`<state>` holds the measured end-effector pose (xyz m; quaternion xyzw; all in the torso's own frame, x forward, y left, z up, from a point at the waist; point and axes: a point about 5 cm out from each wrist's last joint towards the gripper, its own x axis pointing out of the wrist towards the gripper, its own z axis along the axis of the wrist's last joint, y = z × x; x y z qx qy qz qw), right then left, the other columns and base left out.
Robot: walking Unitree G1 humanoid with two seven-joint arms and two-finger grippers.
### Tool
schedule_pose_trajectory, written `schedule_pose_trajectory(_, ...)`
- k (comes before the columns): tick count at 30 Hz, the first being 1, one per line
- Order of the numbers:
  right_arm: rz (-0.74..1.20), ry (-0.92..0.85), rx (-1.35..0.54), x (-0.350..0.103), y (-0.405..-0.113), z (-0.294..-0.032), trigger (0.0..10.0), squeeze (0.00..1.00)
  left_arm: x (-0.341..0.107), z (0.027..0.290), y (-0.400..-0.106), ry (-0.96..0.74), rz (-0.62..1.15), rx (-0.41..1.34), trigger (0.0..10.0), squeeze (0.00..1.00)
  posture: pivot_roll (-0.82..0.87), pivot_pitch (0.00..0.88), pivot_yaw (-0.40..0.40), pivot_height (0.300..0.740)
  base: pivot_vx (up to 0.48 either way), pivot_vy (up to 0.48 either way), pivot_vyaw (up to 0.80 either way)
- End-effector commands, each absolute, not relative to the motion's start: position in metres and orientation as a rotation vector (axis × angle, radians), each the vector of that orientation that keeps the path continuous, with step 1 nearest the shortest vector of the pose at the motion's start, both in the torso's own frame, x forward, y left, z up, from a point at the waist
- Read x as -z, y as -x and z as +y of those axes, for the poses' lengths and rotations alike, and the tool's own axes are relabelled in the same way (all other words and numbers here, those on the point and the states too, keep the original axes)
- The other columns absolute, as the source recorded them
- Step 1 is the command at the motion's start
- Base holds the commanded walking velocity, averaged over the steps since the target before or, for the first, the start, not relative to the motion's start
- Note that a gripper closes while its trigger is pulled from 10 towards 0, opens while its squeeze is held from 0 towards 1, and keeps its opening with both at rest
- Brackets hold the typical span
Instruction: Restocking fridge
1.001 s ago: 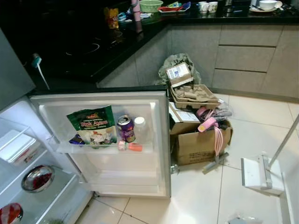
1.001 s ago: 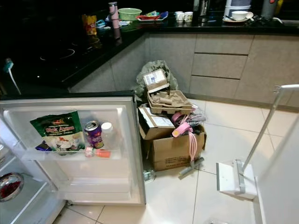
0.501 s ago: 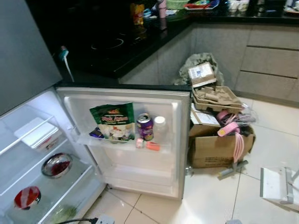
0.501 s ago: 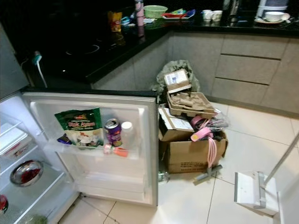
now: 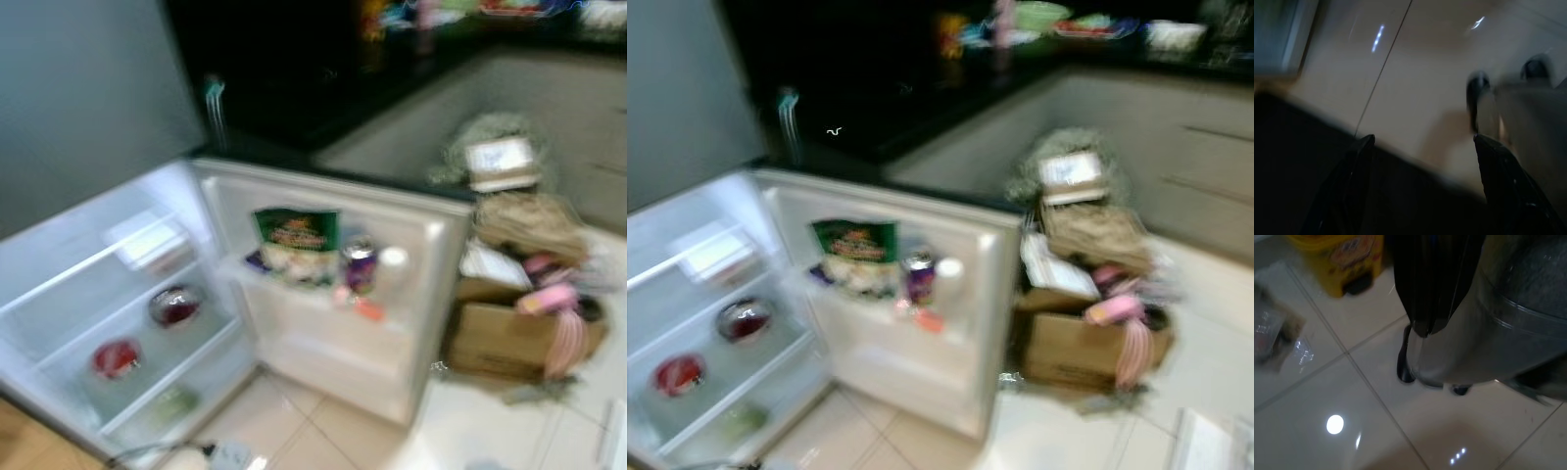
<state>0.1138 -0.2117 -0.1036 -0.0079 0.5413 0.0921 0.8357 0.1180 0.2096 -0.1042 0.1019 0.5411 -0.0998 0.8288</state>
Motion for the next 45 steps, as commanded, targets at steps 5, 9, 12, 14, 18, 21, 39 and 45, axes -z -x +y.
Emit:
schedule_pose_trajectory(5, 1.142, 0.005, -0.204, 0.105, -0.115, -0.204, 10.0, 0.0, 0.104, 0.216, -0.117, -0.246, 1.155, 0.192, 10.0, 0.0, -0.04, 0.0, 0.023, 0.74, 0.0, 0.0, 0.73)
schedule_pose_trajectory(9, 1.166, 0.036, -0.165, 0.106, -0.112, -0.206, 10.0, 0.0, 0.104, 0.217, -0.116, -0.239, 1.159, 0.184, 10.0, 0.0, -0.04, 0.0, 0.024, 0.74, 0.0, -0.258, 0.12)
schedule_pose_trajectory(12, 1.166, 0.041, -0.166, 0.106, -0.113, -0.206, 10.0, 0.0, 0.104, 0.216, -0.115, -0.234, 1.164, 0.193, 10.0, 0.0, -0.04, 0.0, 0.025, 0.74, 0.0, -0.451, 0.0)
schedule_pose_trajectory(14, 1.163, 0.036, -0.164, 0.106, -0.113, -0.206, 10.0, 0.0, 0.104, 0.215, -0.116, -0.24, 1.165, 0.203, 10.0, 0.0, -0.04, 0.0, 0.025, 0.74, 0.0, -0.469, 0.0)
schedule_pose_trajectory(18, 1.167, 0.048, -0.161, 0.106, -0.112, -0.207, 10.0, 0.0, 0.104, 0.215, -0.115, -0.242, 1.166, 0.201, 10.0, 0.0, -0.04, 0.0, 0.023, 0.74, 0.0, -0.468, 0.0)
schedule_pose_trajectory(21, 1.183, 0.069, -0.151, 0.107, -0.11, -0.209, 10.0, 0.0, 0.105, 0.214, -0.115, -0.238, 1.168, 0.2, 10.0, 0.0, -0.04, 0.0, 0.024, 0.74, 0.0, -0.469, 0.0)
schedule_pose_trajectory(39, 1.142, 0.05, -0.117, 0.104, -0.116, -0.213, 10.0, 0.0, 0.106, 0.212, -0.113, -0.239, 1.175, 0.219, 10.0, 0.0, -0.04, 0.0, 0.024, 0.74, 0.0, -0.453, 0.0)
schedule_pose_trajectory(45, 1.076, 0.026, -0.156, 0.098, -0.131, -0.213, 10.0, 0.0, 0.106, 0.211, -0.113, -0.238, 1.175, 0.222, 10.0, 0.0, -0.04, 0.0, 0.024, 0.74, 0.0, -0.046, 0.35)
